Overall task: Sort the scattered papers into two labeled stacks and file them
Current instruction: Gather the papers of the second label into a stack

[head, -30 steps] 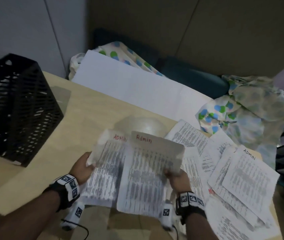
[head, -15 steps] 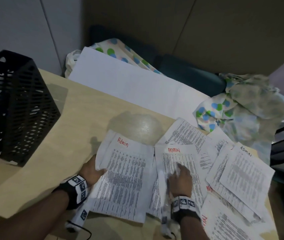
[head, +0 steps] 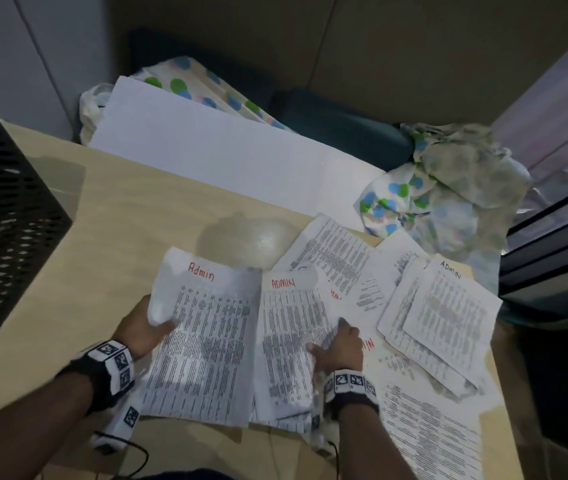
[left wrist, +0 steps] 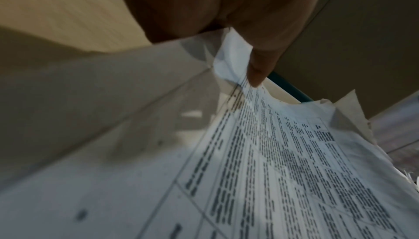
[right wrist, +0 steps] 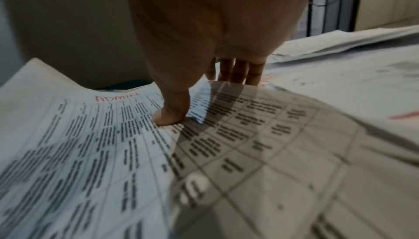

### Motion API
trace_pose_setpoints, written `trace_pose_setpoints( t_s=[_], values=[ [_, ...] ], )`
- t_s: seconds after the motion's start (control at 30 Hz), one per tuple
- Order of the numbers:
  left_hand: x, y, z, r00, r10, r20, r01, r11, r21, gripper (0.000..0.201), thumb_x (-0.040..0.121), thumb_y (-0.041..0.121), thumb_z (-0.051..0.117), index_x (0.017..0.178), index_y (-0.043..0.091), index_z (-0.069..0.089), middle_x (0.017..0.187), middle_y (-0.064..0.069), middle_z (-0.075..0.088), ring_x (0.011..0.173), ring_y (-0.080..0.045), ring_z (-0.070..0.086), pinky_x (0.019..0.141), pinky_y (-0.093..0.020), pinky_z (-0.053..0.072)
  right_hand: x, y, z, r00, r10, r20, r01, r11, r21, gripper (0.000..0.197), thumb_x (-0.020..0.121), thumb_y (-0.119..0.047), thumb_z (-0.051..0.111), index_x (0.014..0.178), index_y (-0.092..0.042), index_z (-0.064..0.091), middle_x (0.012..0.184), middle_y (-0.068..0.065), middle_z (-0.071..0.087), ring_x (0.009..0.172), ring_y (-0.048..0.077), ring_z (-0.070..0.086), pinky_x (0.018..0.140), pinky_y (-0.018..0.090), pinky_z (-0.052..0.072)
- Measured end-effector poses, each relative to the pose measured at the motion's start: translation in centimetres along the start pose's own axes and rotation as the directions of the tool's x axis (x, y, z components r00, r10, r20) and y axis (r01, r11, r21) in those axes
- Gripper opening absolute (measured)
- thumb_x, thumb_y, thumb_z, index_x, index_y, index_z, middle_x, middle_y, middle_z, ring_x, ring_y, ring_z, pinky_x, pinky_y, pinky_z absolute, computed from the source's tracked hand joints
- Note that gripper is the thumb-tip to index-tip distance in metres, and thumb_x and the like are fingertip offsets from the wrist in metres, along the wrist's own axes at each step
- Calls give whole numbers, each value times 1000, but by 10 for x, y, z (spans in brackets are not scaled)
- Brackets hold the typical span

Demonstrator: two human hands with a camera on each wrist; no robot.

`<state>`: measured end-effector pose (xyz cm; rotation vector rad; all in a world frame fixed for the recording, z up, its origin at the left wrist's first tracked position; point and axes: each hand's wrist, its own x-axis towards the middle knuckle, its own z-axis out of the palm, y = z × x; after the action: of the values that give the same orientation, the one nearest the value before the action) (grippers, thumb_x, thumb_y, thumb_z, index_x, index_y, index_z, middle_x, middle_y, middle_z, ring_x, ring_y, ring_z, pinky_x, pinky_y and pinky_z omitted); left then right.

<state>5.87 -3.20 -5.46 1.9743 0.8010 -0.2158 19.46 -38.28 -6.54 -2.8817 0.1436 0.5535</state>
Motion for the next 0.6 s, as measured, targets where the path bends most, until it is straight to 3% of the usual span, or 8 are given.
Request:
trace_pose_setpoints(
  t_s=[0.07,0.1,0.17,0.2,0.33,0.43,0.53,0.6],
  values=[
    [-2,3,1,999,-29,-33,30,999,36,60,80,33,73,133,17,50,131,-10,58,114,-32,55,89,-37,43,5,-5,0,997,50,65,-60,985,162,87,72,-39,79,140,-11,32,135,13,50,123,31,50,101,43,44],
    [-2,3,1,997,-52,-52,55,997,57,56,81,31,72,131,14,52,128,-13,59,112,-33,56,86,-35,42,7,-8,-2,994,65,85,-85,961,263,69,77,-32,76,133,-12,41,126,12,58,114,30,58,97,43,48],
    [-3,2,0,994,-91,-60,95,993,70,53,84,27,70,131,10,52,129,-17,58,112,-35,55,86,-35,42,6,-16,-13,999,-15,34,0,915,405,26,86,-26,65,108,-14,60,101,8,70,90,27,66,84,43,56],
    [-4,2,-2,994,-87,-60,91,994,63,55,85,26,69,133,9,50,131,-17,57,115,-37,54,90,-37,43,6,-19,-26,997,-69,-17,69,887,457,16,89,-28,61,97,-15,64,90,5,71,81,26,67,77,42,57],
    [-3,-5,-15,989,-72,-131,73,997,2,63,78,35,69,132,8,51,129,-21,57,112,-40,54,94,-46,45,7,-9,-104,966,-195,-169,255,826,502,24,89,-38,60,91,-15,64,70,-1,62,61,16,55,54,23,39],
    [-2,5,-24,969,-86,-230,70,995,-76,43,87,16,63,127,5,53,120,-21,61,100,-36,57,85,-43,46,5,35,-152,976,-140,-164,204,845,495,18,91,-31,59,91,-14,65,68,2,61,61,19,54,55,26,40],
    [-1,24,-19,959,-56,-279,5,984,-179,33,90,6,57,122,2,54,104,-16,59,83,-26,52,74,-34,41,7,87,-160,993,-102,51,84,959,270,16,89,-29,63,97,-15,67,82,7,67,71,19,60,65,28,43],
    [-2,39,-12,970,8,-242,-62,974,-217,30,89,6,59,119,6,55,102,-12,58,74,-19,52,66,-28,40,8,117,-141,975,-42,218,38,999,21,27,87,-27,66,112,-18,66,102,7,70,95,23,65,81,29,46]
  ],
)
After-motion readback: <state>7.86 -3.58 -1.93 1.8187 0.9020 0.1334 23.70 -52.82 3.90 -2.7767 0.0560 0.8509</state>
